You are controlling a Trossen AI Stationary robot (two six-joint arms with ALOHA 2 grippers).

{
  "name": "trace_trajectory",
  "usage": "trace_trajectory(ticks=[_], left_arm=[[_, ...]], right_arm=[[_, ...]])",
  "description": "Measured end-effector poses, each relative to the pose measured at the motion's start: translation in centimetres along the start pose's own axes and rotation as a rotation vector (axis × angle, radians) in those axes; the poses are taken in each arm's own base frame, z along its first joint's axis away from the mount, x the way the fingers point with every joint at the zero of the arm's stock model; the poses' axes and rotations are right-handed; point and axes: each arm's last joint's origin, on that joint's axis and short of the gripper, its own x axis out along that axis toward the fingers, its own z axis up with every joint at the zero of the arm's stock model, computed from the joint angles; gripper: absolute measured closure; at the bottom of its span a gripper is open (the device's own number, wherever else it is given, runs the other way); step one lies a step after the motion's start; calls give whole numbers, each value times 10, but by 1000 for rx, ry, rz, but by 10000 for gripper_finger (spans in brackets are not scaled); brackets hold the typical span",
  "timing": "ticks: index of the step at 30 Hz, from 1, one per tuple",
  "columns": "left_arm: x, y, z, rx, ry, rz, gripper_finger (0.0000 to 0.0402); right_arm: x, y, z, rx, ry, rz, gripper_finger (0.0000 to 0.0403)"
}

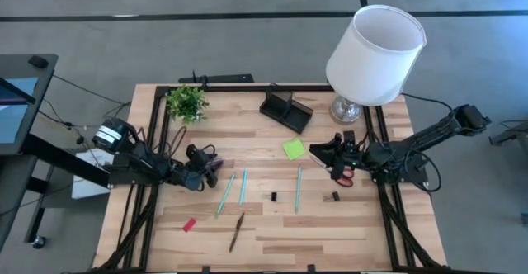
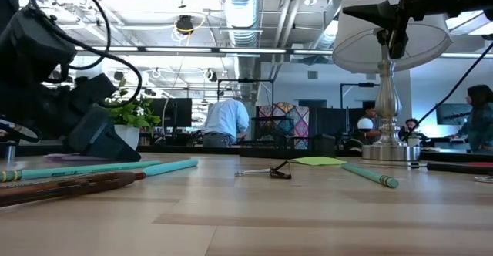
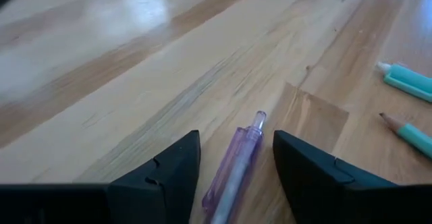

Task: Pick and place office supplies into organizer
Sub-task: Put the purple pen into the black desk organizer

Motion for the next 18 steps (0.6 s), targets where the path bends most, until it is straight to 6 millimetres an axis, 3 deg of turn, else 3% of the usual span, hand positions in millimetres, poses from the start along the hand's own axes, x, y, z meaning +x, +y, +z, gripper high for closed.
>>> trace_trajectory(ticks=[10, 18], left_arm=[[2, 1, -3, -43, -26, 45, 256], [3, -1, -1, -135, -43, 50, 355]], right_arm=[[0, 0, 0, 0, 1, 0, 312], [0, 0, 0, -3, 3, -2, 312]])
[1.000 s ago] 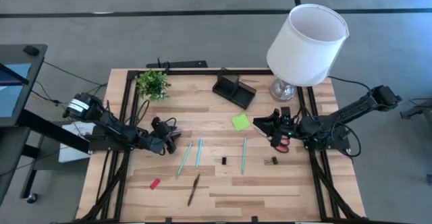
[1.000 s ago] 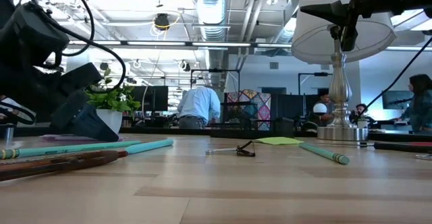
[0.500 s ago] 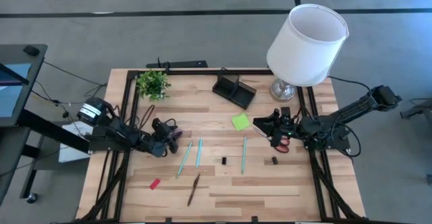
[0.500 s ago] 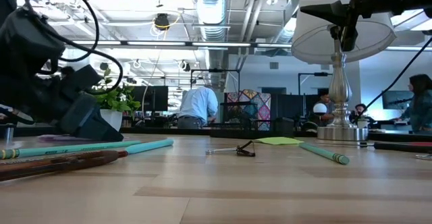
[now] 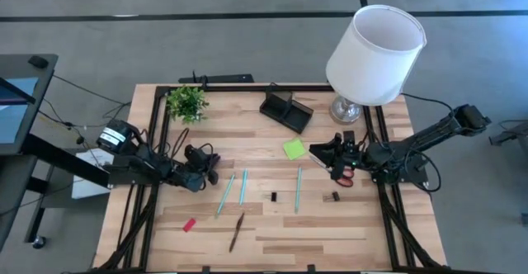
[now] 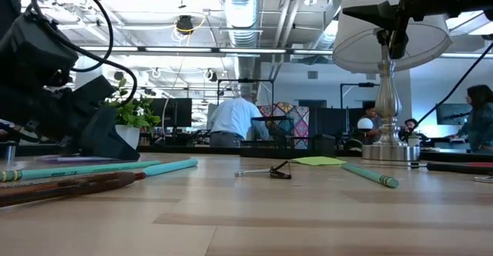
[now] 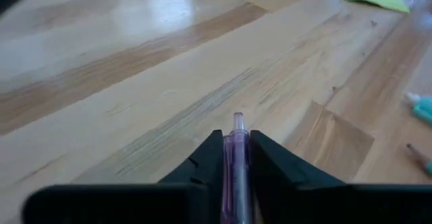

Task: Pick and place office supplies into organizer
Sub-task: Put the purple pen into the black desk organizer

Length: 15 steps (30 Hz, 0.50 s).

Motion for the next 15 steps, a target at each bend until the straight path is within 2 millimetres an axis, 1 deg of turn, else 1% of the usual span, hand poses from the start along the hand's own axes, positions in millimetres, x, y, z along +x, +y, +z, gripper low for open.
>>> trace_trajectory(ticks=[1, 7, 13, 15], left_arm=[[0, -2, 1, -13, -6, -6, 366], [5, -15, 8, -82, -33, -17, 366], [16, -37, 25, -150, -46, -48, 367], [21, -44, 32, -153, -47, -66, 375]], right_arm=[[0, 0, 0, 0, 0, 0, 312], [0, 0, 0, 0, 0, 0, 312], [0, 0, 0, 0, 0, -1, 312], [0, 0, 0, 0, 0, -1, 312]])
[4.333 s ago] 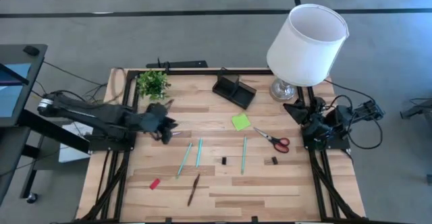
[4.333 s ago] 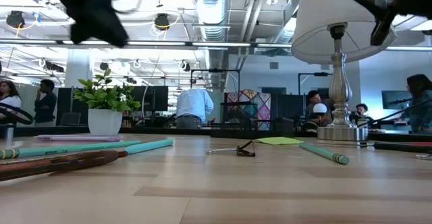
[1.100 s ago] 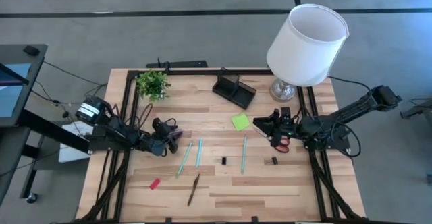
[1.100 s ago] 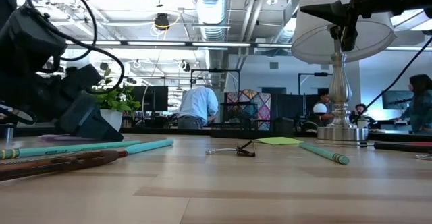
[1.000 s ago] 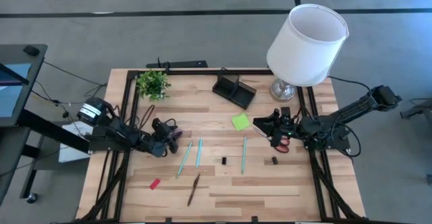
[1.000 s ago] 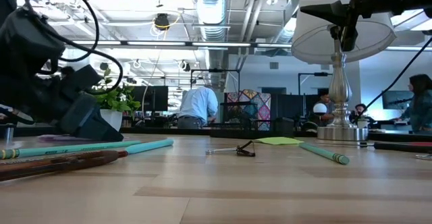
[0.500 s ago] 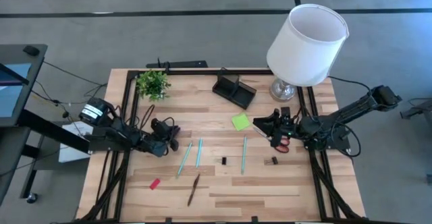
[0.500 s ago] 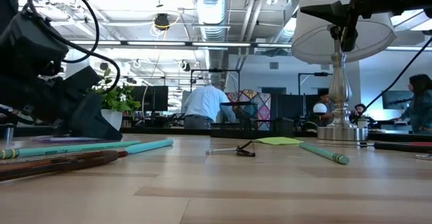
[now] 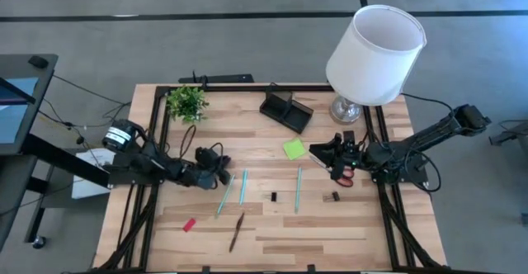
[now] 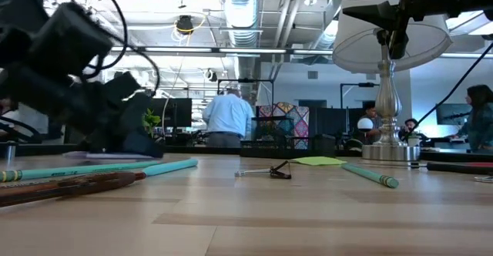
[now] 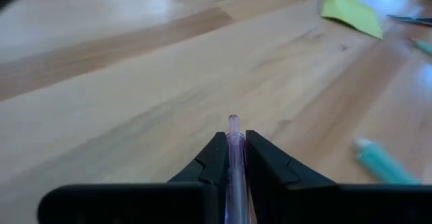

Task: Pick and place office supplies into organizer
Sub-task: Put the purple pen into the black desk organizer

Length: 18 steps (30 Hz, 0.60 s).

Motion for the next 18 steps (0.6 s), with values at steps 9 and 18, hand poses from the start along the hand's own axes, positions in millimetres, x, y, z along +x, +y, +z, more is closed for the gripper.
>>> trace_trajectory(ticks=[9, 18], left_arm=[[35, -30, 47, 5, -114, 22, 379], [84, -58, 160, 51, -339, 52, 379]], right_arm=[[0, 0, 0, 1, -1, -1, 312], [0, 0, 1, 5, -7, 2, 312]])
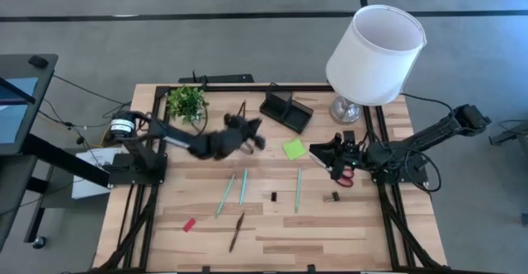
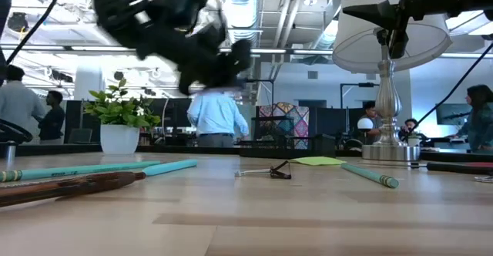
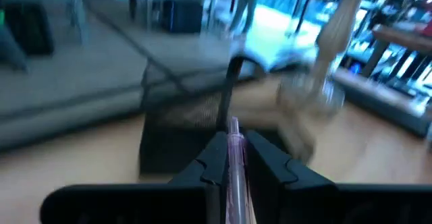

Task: Pick and place office supplies into organizer
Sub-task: Put the purple pen into the black desk organizer

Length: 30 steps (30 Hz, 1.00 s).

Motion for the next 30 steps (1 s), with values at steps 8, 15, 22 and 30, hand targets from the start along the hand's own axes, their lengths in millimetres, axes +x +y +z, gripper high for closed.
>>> trace_trajectory(ticks=[8, 15, 22, 30], left_arm=[[65, 3, 98, 83, -241, -27, 379], [107, 25, 85, -91, -461, -59, 379], [155, 40, 39, -184, -671, -170, 379], [205, 35, 44, -167, -738, -216, 379]], right_arm=[[0, 0, 0, -1, 1, -1, 312], [0, 0, 0, -27, 1, -1, 312], [0, -1, 0, -46, 0, -5, 312], [4, -6, 4, -55, -21, -38, 312]])
